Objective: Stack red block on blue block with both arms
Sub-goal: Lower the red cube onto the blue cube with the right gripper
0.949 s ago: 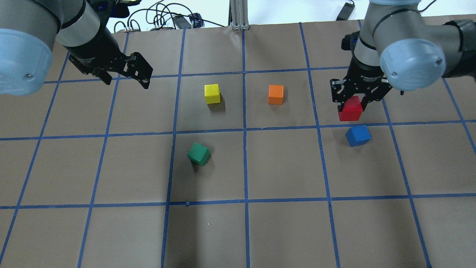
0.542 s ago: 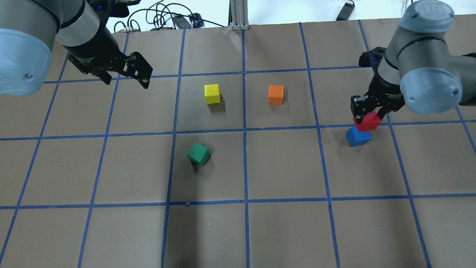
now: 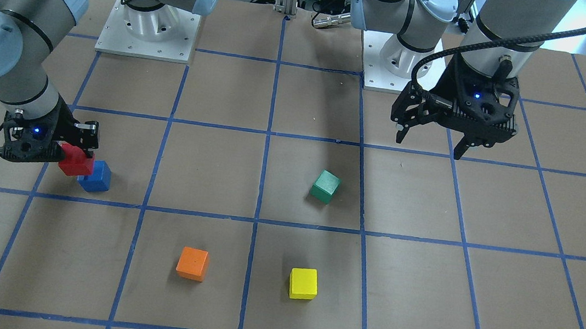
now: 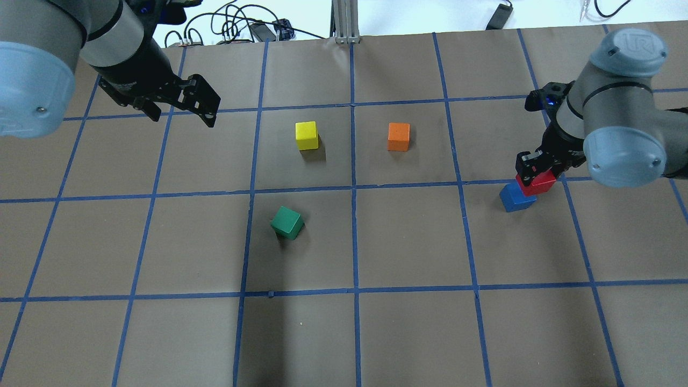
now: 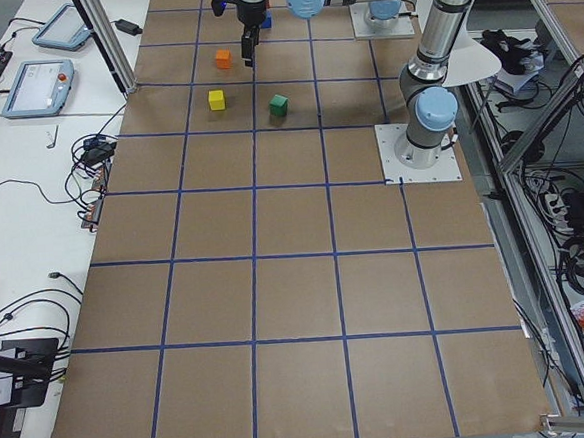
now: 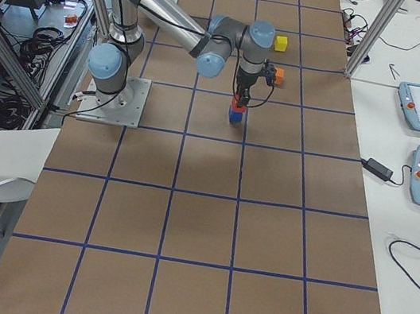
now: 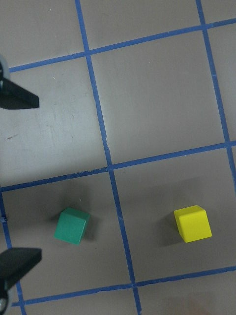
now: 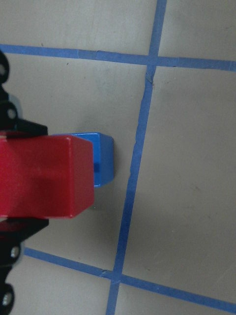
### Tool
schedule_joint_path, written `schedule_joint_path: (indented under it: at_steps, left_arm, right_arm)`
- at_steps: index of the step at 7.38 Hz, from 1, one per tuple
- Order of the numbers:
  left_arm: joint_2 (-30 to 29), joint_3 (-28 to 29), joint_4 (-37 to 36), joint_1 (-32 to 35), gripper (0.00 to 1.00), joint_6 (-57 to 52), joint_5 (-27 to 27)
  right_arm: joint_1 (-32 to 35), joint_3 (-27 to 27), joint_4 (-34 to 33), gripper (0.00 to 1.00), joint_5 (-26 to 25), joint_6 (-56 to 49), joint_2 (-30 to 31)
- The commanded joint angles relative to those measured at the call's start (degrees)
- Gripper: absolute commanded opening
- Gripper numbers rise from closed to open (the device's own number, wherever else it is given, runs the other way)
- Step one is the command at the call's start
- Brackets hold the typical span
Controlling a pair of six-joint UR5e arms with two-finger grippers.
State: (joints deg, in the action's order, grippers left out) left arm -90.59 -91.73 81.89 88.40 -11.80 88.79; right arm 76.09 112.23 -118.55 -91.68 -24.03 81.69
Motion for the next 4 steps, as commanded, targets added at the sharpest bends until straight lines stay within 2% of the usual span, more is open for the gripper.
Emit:
schedule_joint_path:
  at_steps: [1,4]
  left_arm:
    - [0.1,0.0,0.0,0.0,1.00,0.0,0.1]
    - [0.0,-0.1,0.0,0.0,1.00,0.0,0.1]
  right_arm:
    - [-0.1,0.2,-0.2,0.00,1.4,-0.1,-0.1]
    - [-0.1,0.4,-1.2,0.00,1.4,-0.1,-0.8]
